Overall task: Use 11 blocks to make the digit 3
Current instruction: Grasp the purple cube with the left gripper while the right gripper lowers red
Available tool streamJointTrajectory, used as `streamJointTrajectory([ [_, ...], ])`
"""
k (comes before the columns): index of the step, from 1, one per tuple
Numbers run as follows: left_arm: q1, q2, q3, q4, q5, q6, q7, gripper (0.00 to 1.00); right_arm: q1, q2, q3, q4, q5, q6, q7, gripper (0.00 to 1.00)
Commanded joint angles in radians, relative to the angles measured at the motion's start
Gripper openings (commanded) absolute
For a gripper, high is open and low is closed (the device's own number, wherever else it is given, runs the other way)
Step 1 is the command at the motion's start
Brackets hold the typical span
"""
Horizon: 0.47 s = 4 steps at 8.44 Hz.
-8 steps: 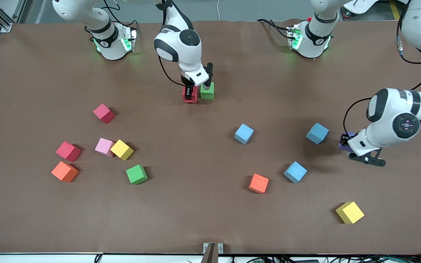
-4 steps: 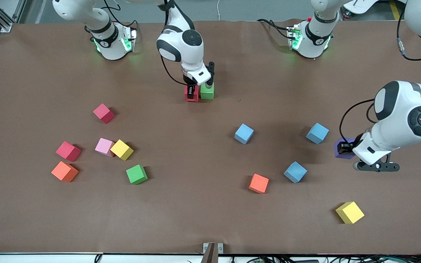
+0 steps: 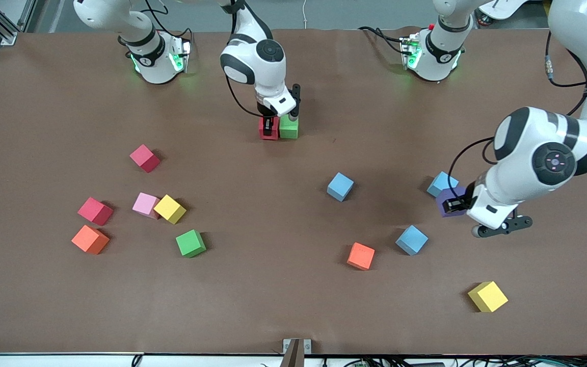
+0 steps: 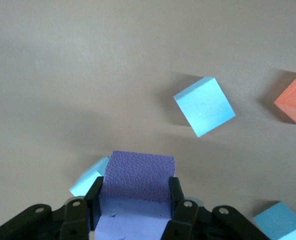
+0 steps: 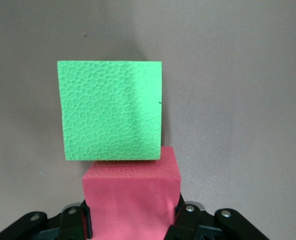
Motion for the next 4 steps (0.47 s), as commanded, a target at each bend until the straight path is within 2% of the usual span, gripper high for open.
streamJointTrajectory([
  [1,-0.096,-0.002,0.003,-0.001,-0.008,-0.025,-0.234,0.31,0.011,0.011,-0.004,0.005,0.013,0.003,0.005,0.36],
  [3,-0.211,-0.003,0.036,0.0,-0.008,-0.027,-0.464,0.31,0.014,0.013,-0.004,0.005,0.013,0.003,0.005,0.4],
  [4,-0.267,-0.002,0.053,0.001,-0.009,-0.027,-0.572,0.31,0.014,0.013,-0.004,0.006,0.013,0.002,0.005,0.46],
])
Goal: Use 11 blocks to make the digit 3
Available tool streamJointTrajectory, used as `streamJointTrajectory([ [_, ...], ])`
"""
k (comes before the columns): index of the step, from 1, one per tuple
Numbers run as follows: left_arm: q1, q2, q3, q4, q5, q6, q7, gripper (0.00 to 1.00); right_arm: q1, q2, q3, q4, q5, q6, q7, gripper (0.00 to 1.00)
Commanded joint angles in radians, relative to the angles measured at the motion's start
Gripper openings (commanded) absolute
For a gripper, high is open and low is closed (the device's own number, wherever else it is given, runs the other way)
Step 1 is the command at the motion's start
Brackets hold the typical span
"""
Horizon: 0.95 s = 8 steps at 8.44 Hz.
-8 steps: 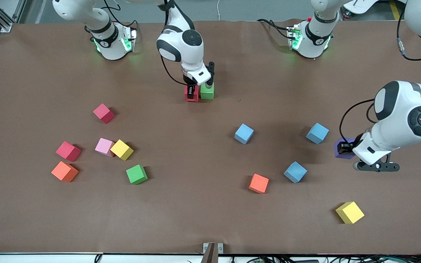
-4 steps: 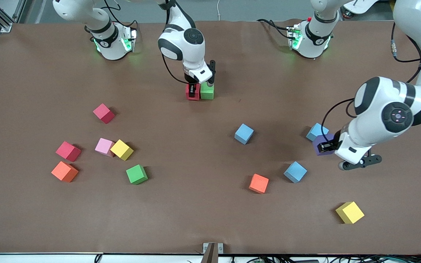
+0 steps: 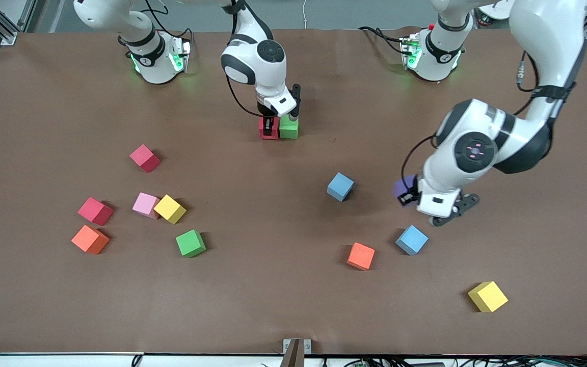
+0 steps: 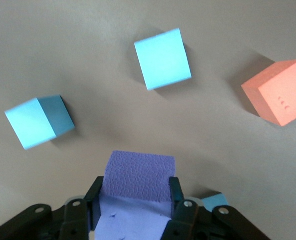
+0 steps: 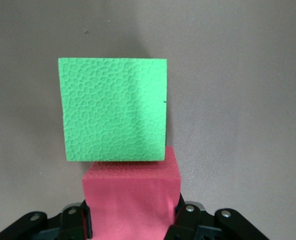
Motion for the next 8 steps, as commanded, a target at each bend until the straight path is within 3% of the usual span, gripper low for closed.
streamJointTrajectory([
  [1,-0.104,-0.007,0.049,0.004,-0.01,-0.016,-0.18,0.31,0.011,0.005,-0.004,0.009,0.013,-0.001,0.005,0.49],
  [4,-0.285,-0.029,0.188,0.012,-0.092,-0.041,-0.322,0.32,0.011,0.007,-0.004,0.014,0.013,-0.003,0.01,0.57],
  [8,-0.453,-0.079,0.329,0.009,-0.188,-0.108,-0.428,0.32,0.011,0.013,-0.004,0.02,0.013,-0.006,0.01,0.67],
])
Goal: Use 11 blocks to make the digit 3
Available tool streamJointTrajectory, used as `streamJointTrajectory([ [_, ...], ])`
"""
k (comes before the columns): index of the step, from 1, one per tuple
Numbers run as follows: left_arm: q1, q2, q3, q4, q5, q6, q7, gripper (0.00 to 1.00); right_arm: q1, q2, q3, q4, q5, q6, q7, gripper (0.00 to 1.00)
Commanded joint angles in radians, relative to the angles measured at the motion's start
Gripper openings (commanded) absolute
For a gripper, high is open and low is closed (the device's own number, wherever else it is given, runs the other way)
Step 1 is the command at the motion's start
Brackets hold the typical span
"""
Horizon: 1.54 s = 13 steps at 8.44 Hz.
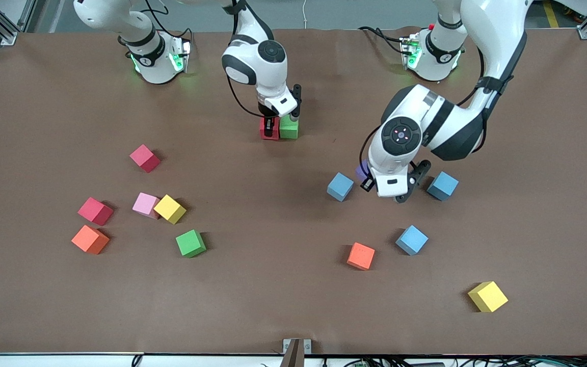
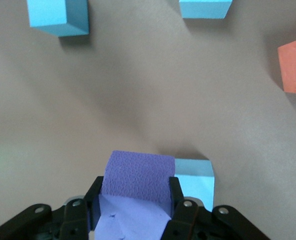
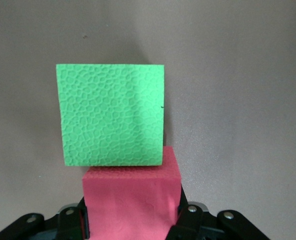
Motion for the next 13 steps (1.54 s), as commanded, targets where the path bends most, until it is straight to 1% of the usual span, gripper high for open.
streamJointTrajectory([
  [1,-0.132,-0.034,0.123,-0.004,-0.063,-0.025,-0.048,0.32,0.014,0.008,-0.004,0.01,0.013,-0.006,0.008,0.72],
  [2,-0.203,-0.034,0.188,-0.007,-0.086,-0.025,-0.068,0.32,0.015,0.01,-0.004,0.011,0.013,-0.006,0.008,0.76],
  [3,-0.264,-0.034,0.247,-0.009,-0.108,-0.025,-0.089,0.32,0.02,0.01,-0.004,0.011,0.013,-0.007,0.008,0.9],
  [4,-0.314,-0.032,0.288,-0.01,-0.125,-0.023,-0.111,0.32,0.02,0.01,-0.004,0.011,0.013,-0.007,0.008,0.93],
  [5,-0.358,-0.032,0.325,-0.012,-0.14,-0.023,-0.134,0.32,0.02,0.01,-0.004,0.011,0.013,-0.009,0.008,0.99],
  [7,-0.458,-0.032,0.416,-0.027,-0.18,-0.022,-0.165,0.32,0.02,0.008,-0.004,0.011,0.013,-0.015,0.008,0.99],
  [8,-0.486,-0.032,0.445,-0.035,-0.197,-0.019,-0.171,0.32,0.02,0.008,-0.003,0.013,0.013,-0.038,0.007,0.99],
  [11,-0.468,-0.037,0.445,-0.035,-0.202,-0.017,-0.174,0.33,0.011,-0.007,0.005,0.031,0.014,-0.104,0.005,0.99],
  [12,-0.458,-0.04,0.445,-0.036,-0.203,-0.009,-0.191,0.33,0.009,-0.013,0.005,0.031,0.013,-0.119,0.004,0.99],
  [13,-0.448,-0.038,0.444,-0.032,-0.202,0.024,-0.247,0.33,0.008,-0.03,0.005,0.031,0.014,-0.127,0.004,0.99],
])
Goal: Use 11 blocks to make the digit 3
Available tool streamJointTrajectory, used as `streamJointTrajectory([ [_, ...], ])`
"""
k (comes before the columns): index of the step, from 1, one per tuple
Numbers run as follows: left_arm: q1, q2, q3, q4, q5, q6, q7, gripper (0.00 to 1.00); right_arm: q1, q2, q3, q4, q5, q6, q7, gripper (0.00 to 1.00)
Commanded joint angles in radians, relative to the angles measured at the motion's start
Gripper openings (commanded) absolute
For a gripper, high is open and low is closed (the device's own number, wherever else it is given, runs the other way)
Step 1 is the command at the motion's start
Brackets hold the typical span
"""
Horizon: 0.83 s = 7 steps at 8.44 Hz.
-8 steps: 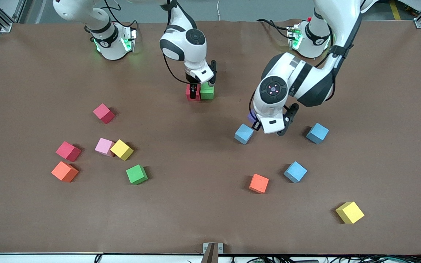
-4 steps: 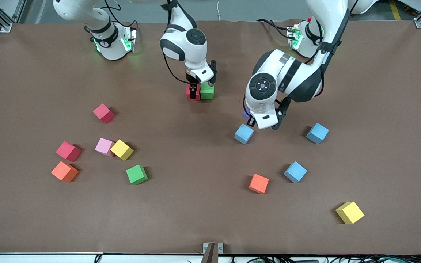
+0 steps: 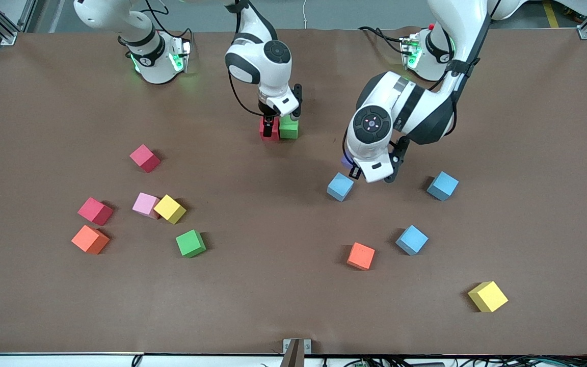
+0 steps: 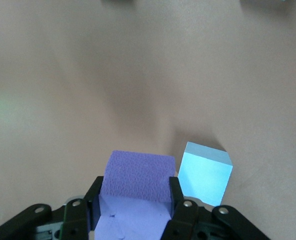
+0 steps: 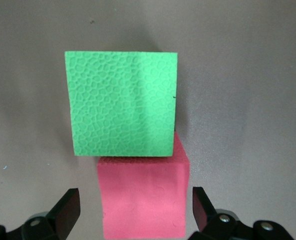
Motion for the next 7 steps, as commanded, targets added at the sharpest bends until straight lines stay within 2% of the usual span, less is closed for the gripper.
streamJointTrajectory([
  [1,0.006,-0.021,0.001,-0.017,-0.019,0.023,-0.06,0.33,-0.001,-0.048,0.001,-0.007,0.02,-0.046,0.004,0.99],
  [2,-0.003,-0.021,-0.008,-0.043,-0.017,0.038,-0.123,0.33,0.0,-0.074,0.001,-0.007,0.049,-0.071,-0.004,0.99],
  [5,-0.006,-0.026,-0.088,-0.123,-0.019,0.109,-0.237,0.33,-0.033,-0.154,-0.001,0.015,0.055,-0.176,-0.01,0.99],
  [7,-0.006,-0.037,-0.132,-0.178,-0.019,0.158,-0.319,0.33,-0.099,-0.163,-0.005,0.091,0.055,-0.307,-0.021,0.99],
])
